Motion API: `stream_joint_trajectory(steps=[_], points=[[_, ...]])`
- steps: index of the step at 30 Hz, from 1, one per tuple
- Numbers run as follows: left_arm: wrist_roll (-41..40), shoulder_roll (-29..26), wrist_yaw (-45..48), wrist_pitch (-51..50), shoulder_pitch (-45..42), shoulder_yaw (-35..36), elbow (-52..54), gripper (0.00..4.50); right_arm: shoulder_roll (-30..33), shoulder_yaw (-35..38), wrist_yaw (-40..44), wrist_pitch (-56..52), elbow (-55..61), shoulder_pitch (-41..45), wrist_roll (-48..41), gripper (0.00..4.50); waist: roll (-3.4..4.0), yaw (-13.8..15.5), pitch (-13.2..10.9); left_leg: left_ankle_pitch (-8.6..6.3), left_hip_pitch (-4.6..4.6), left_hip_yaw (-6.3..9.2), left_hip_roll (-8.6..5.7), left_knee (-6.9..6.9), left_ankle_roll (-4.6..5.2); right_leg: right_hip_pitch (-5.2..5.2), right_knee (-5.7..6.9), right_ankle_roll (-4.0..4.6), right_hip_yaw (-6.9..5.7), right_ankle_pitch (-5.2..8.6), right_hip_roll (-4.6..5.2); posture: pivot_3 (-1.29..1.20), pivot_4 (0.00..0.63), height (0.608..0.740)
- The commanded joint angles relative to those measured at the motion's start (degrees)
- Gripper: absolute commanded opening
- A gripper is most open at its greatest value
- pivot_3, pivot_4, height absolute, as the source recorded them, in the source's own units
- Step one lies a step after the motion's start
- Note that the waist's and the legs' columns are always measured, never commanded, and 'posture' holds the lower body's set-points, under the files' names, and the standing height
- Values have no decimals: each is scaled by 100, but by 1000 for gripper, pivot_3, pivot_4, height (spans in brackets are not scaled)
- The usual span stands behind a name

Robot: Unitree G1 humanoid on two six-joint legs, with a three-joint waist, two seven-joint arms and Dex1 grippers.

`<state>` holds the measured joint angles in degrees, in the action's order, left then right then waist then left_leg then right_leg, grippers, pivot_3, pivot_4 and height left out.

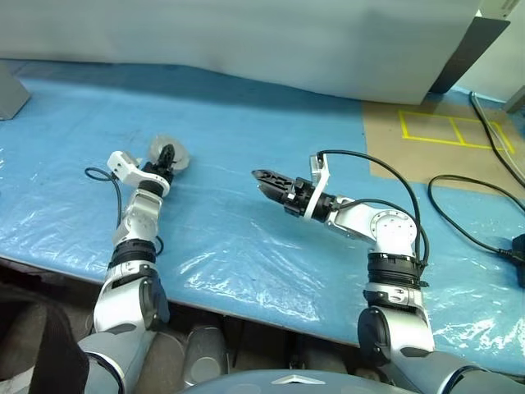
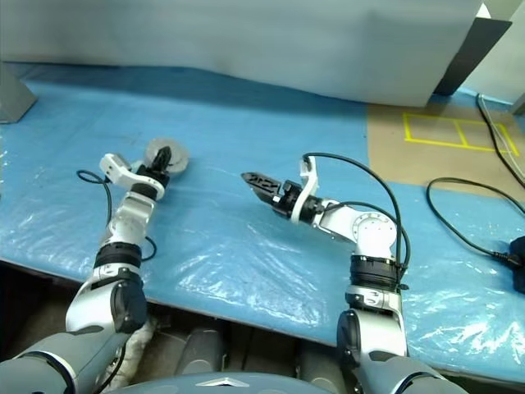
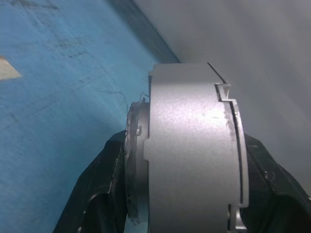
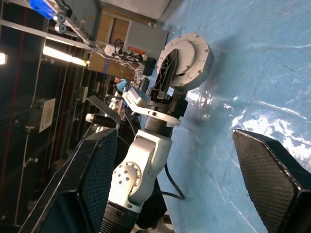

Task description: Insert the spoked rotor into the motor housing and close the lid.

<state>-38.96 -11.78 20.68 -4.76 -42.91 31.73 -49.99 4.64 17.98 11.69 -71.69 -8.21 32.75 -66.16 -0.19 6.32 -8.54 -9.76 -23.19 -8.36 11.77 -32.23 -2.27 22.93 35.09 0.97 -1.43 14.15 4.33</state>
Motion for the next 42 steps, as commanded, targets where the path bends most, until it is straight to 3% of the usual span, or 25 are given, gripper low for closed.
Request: stream_joint_trajectory(steps=[1,6,10,12,13,17,24,30,36,42], points=[[73,-176,186,402,-275,91,-141,2612,43,-30,94,7,63,75,-22,3930,0,-2,0,0,0,0,1,0,0,0,1,0,0,0,0,0,150,740],[8,-314,294,397,-296,231,-556,2612,67,-30,101,12,83,78,22,3930,-1,-25,0,0,2,0,1,0,0,1,3,0,0,0,0,0,150,740],[-84,-358,551,159,-274,314,-764,3607,52,-85,113,74,42,83,123,3972,-1,-29,0,0,5,0,1,0,0,1,7,1,1,0,0,0,150,740],[230,-373,109,484,-223,192,-825,4324,60,-108,157,85,24,95,158,3972,-1,-26,0,0,5,0,1,0,0,0,7,1,1,0,1,0,150,740],[414,-408,-137,615,-192,116,-872,4462,56,-109,164,85,31,97,163,3972,-1,-25,0,0,8,0,0,0,0,-2,9,1,1,0,2,0,150,740],[555,-480,-329,719,85,138,-643,4462,42,-97,161,95,68,81,160,3972,-1,-68,0,0,16,0,0,-2,0,-7,12,1,3,0,3,0,150,740],[533,-457,-868,461,1225,266,645,4462,84,-101,214,147,99,36,212,3972,3,-103,2,-1,29,-2,0,3,-1,-8,13,2,12,0,1,0,150,740],[387,-467,-1031,323,1479,233,1615,4462,68,-175,327,187,56,87,318,3972,4,-86,3,-1,59,-4,2,2,-1,-35,17,3,14,1,3,0,150,740],[25,55,-352,-795,1382,-1063,3975,4462,315,-438,831,856,646,-35,783,3972,-6,31,-4,0,25,-5,6,-13,0,-30,15,4,2,1,10,0,150,740],[506,210,881,-1164,931,-2570,4192,4462,723,-966,1340,1792,1201,-366,1661,3972,-6,37,-4,0,24,-10,2,-10,0,-23,10,2,5,0,10,0,150,740]])
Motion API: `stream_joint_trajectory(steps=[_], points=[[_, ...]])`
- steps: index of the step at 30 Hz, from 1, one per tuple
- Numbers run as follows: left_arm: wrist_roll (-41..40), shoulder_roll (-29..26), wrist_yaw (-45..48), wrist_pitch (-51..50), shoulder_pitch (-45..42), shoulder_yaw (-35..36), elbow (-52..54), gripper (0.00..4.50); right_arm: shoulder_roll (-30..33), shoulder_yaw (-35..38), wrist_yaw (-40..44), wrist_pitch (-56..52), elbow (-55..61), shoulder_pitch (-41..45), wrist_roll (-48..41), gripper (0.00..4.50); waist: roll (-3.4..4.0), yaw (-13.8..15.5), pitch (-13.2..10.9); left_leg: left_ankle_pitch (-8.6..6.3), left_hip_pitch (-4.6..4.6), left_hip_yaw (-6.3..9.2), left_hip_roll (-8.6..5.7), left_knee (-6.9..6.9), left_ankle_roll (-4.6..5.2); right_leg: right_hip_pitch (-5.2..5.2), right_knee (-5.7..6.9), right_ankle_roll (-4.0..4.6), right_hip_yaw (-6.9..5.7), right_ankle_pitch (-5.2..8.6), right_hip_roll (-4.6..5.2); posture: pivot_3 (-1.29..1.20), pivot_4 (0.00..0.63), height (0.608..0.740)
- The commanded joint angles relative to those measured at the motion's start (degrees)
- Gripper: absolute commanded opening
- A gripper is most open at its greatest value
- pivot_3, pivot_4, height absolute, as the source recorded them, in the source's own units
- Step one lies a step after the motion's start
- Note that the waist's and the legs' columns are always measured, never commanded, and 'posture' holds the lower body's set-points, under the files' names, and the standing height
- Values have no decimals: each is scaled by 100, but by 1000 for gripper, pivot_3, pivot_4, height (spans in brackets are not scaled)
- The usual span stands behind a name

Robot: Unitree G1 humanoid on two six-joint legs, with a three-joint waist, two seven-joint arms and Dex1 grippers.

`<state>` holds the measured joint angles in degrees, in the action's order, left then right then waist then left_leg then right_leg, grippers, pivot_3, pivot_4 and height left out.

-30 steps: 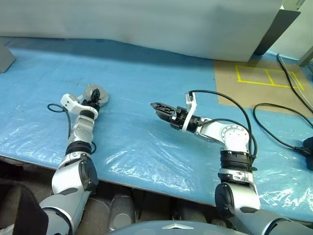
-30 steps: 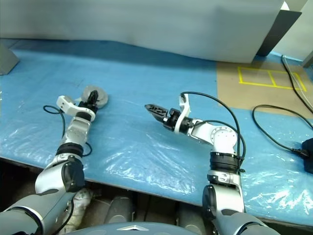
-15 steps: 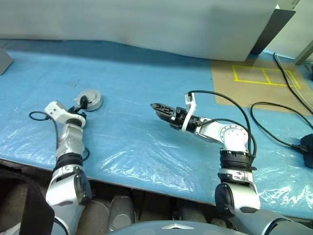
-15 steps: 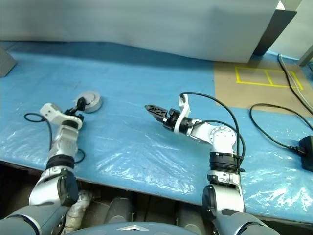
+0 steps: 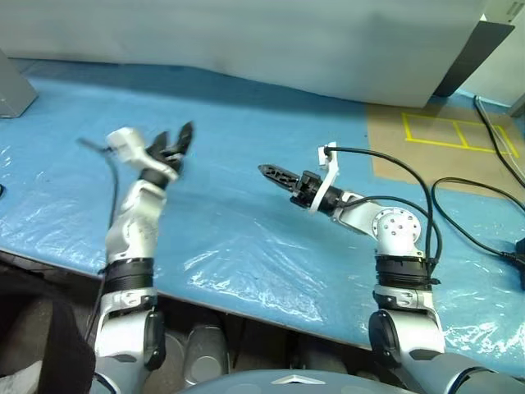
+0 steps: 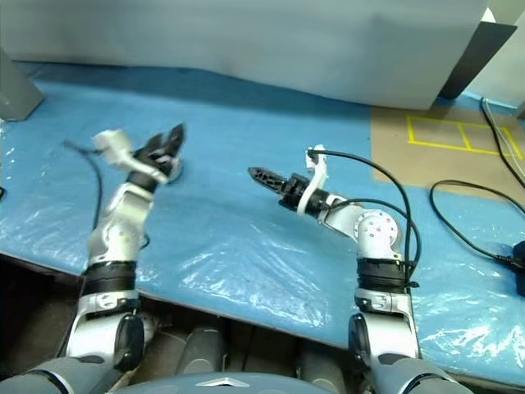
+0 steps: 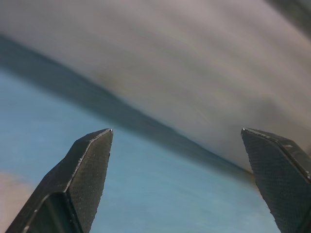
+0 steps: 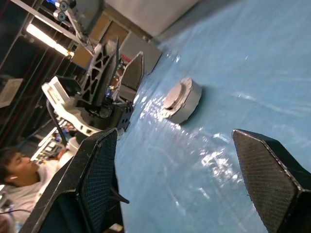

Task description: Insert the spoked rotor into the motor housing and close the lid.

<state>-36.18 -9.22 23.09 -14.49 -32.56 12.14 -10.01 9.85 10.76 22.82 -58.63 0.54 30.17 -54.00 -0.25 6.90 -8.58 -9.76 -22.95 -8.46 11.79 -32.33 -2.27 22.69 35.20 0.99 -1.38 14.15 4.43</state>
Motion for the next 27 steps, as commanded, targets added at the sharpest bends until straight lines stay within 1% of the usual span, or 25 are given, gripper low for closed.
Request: stream_joint_trajectory(steps=[1,4,7,12,15,17,23,27], points=[[297,-136,1048,-256,-109,-897,217,4462,313,-398,279,696,411,-165,703,3972,0,-61,0,0,0,0,1,2,0,5,0,0,3,0,-4,0,150,740],[520,-337,1800,-320,-89,-1388,55,4462,580,-666,356,1033,685,-349,1169,3972,1,-166,0,0,-7,-1,2,8,0,22,0,0,7,0,-10,0,150,740],[884,-547,2250,-254,-96,-1729,-257,4462,685,-625,212,1199,882,-526,1401,3972,3,-191,-1,0,-5,-2,3,11,0,26,1,0,11,0,-14,0,150,740],[1249,-699,2935,71,-109,-2043,-371,4462,943,-792,-230,1750,1197,-962,2366,3972,5,-122,-2,0,-7,-2,-1,8,0,17,-3,0,10,0,-6,0,150,740],[1363,-622,2965,182,-160,-1989,-520,4462,1074,-1108,-446,2126,1280,-1050,3080,3972,6,-135,-2,1,-5,-3,-1,7,0,15,-2,0,10,0,-6,0,150,740],[1449,-577,2969,272,-201,-1958,-612,4462,1069,-1287,-526,2329,1267,-1057,3402,3972,6,-143,-2,1,-3,-3,0,7,0,15,1,1,11,0,-7,0,150,740],[1607,-519,2953,361,-156,-1929,-601,4462,731,-1375,-648,2570,1008,-861,3714,3972,9,-163,-4,0,2,-4,1,8,1,16,3,2,15,0,-8,0,150,740],[1677,-507,2797,422,-126,-1828,-614,4462,667,-1415,-574,2613,903,-764,3851,3972,10,-155,-5,0,0,-5,0,8,1,16,3,2,15,0,-7,0,150,740]])
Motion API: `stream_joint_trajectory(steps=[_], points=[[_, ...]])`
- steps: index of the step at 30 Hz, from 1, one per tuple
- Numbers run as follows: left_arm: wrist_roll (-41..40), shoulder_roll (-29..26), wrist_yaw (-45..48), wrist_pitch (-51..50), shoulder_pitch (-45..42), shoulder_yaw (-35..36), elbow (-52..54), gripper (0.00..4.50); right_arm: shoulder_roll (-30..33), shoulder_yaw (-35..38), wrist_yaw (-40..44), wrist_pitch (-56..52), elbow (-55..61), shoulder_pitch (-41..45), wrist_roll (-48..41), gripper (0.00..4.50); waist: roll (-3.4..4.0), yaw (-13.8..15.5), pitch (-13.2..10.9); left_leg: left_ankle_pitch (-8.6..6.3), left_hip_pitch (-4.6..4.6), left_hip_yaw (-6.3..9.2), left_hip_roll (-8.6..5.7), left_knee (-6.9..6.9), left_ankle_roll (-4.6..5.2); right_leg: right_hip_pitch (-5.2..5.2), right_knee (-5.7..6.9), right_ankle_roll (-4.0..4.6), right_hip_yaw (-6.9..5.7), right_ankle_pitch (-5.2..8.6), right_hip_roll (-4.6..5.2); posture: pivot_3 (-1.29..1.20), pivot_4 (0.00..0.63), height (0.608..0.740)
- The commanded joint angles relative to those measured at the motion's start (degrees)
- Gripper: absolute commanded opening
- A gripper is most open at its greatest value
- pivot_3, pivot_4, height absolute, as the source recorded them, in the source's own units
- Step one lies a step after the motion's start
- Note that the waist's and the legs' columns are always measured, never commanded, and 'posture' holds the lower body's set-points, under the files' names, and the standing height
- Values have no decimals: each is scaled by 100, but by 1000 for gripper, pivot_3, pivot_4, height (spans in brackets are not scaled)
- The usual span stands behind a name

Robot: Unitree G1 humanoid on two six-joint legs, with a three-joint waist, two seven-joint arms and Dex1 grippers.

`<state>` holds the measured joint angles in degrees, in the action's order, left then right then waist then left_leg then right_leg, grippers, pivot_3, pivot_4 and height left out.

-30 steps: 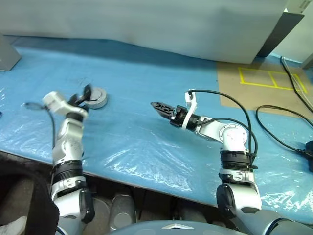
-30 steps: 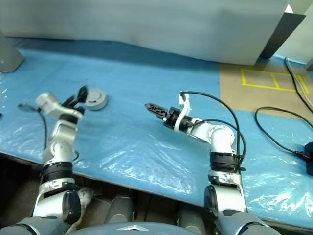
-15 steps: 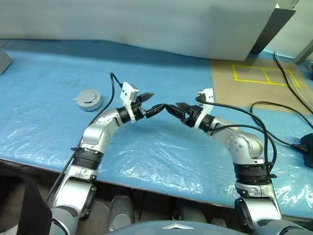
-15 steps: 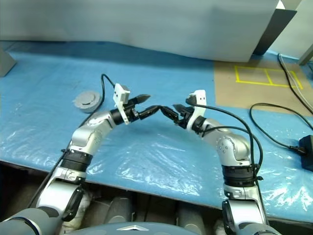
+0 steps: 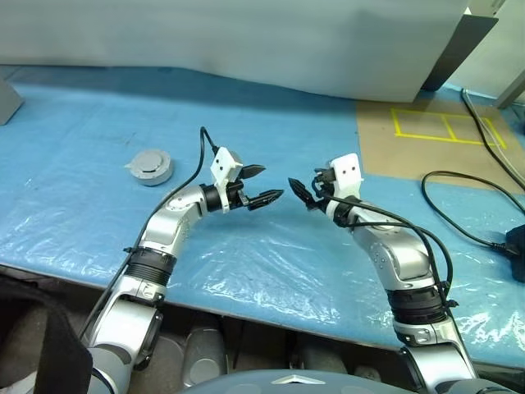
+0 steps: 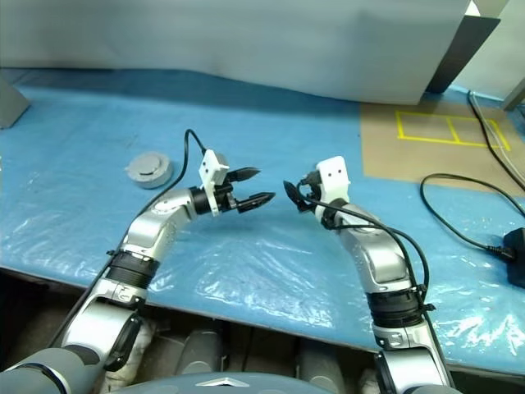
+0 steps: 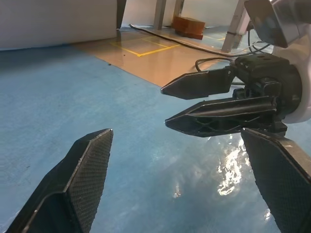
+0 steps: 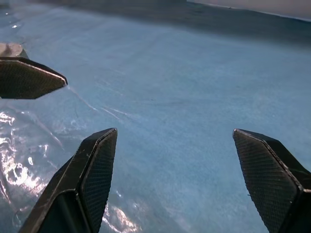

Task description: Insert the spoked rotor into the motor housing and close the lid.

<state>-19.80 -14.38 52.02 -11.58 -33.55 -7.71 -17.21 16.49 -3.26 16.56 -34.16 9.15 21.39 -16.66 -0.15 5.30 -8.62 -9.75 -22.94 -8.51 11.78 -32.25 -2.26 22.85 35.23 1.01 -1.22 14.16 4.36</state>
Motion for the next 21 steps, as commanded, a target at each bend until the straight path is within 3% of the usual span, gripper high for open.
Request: stream_joint_trajectory(steps=[1,21], points=[[88,0,-144,168,-19,160,103,4462,2,-21,77,186,7,126,150,3972,0,10,0,0,0,0,0,0,0,-1,0,0,0,0,0,0,150,740],[115,-74,-514,68,283,281,561,4462,-222,-209,457,328,-417,359,472,3972,2,0,-1,0,3,0,2,-7,1,-1,14,2,1,0,0,0,150,740]])
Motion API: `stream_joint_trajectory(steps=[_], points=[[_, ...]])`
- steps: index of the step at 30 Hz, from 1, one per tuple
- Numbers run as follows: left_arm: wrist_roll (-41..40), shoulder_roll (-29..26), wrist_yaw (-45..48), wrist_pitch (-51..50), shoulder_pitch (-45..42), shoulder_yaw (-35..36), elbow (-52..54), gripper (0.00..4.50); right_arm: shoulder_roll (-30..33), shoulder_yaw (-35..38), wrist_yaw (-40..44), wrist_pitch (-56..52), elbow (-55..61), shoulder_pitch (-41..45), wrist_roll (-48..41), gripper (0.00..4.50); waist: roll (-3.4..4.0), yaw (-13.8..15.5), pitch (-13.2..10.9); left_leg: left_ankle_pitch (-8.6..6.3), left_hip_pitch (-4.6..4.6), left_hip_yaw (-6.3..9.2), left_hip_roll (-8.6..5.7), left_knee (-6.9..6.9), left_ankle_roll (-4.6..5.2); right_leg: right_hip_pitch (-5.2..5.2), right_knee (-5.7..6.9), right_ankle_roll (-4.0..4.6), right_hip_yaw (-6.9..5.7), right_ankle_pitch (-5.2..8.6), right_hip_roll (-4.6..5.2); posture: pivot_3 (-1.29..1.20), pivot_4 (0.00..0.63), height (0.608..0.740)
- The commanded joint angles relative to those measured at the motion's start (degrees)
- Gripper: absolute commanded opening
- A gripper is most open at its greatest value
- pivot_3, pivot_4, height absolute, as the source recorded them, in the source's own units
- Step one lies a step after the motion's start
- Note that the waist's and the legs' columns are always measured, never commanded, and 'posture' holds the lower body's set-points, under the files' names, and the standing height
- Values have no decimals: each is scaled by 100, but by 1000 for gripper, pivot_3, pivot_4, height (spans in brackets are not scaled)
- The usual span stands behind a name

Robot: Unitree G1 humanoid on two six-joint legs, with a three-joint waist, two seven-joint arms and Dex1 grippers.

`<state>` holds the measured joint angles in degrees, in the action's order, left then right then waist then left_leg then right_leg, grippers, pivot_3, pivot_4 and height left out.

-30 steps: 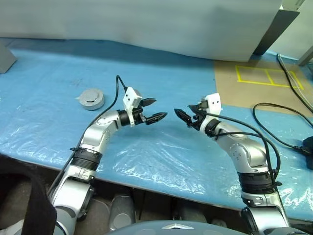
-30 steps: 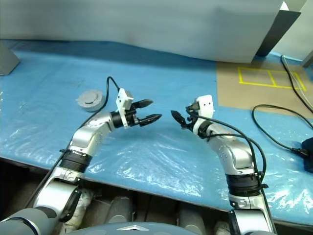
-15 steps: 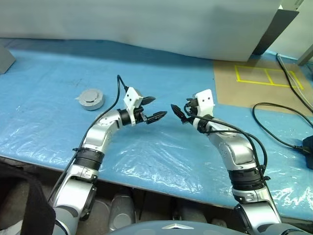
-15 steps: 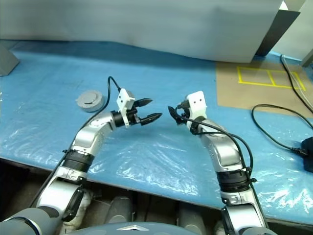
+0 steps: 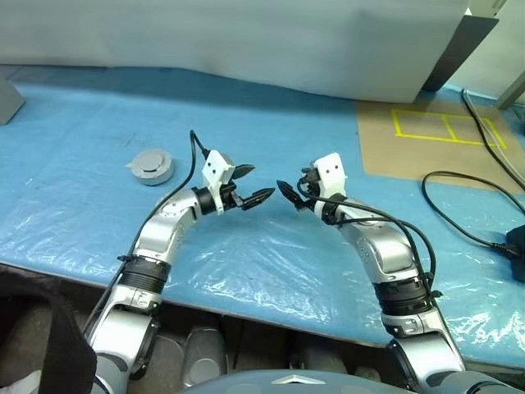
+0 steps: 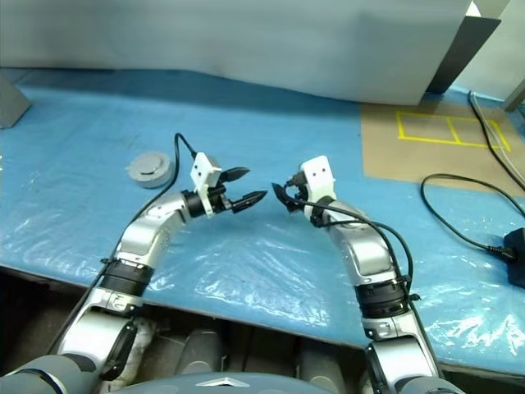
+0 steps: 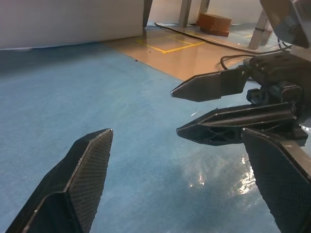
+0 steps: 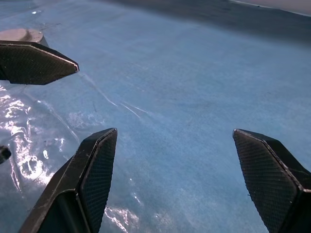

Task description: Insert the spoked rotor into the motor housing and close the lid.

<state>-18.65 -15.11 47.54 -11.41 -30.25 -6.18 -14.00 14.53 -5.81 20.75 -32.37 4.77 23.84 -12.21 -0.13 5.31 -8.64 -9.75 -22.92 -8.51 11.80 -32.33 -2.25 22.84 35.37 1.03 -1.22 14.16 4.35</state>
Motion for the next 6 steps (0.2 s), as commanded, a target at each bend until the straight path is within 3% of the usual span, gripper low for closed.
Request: stream_joint_trajectory(steps=[1,6], points=[[-4,5,-79,51,-61,131,236,4462,-32,47,50,156,9,126,35,3972,0,-1,0,0,0,0,0,0,0,0,0,0,0,0,0,0,150,740],[-4,-11,-80,63,-87,140,203,4462,-64,49,67,192,-38,152,84,3972,0,-2,0,0,0,0,0,0,0,1,0,0,1,0,0,0,150,740]])
